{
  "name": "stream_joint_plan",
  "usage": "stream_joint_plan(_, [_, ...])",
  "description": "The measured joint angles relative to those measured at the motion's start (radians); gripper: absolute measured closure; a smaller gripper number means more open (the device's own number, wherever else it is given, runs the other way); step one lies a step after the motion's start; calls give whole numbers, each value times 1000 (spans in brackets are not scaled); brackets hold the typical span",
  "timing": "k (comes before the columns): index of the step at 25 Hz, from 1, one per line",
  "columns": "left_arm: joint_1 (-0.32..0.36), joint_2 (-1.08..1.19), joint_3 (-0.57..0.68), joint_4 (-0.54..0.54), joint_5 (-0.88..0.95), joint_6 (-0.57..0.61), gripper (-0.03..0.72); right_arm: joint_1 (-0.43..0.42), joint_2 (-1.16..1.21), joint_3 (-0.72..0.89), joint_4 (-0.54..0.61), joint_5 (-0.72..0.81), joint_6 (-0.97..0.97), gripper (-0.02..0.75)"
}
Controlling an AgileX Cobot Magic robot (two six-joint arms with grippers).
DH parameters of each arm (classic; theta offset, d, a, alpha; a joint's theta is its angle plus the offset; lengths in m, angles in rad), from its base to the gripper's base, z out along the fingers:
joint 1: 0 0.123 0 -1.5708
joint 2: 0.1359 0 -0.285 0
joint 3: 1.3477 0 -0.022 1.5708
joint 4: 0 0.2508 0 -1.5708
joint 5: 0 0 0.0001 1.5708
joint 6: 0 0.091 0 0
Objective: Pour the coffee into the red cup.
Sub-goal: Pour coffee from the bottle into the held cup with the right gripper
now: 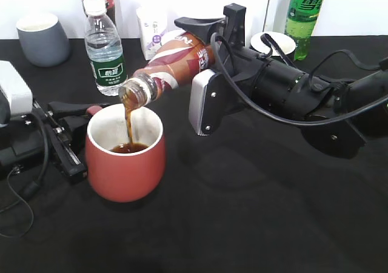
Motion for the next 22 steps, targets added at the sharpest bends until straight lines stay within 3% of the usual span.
stream_joint_plan(22, [0, 0, 0, 2, 2, 0, 617, 0, 0, 0, 0, -4, -44, 203])
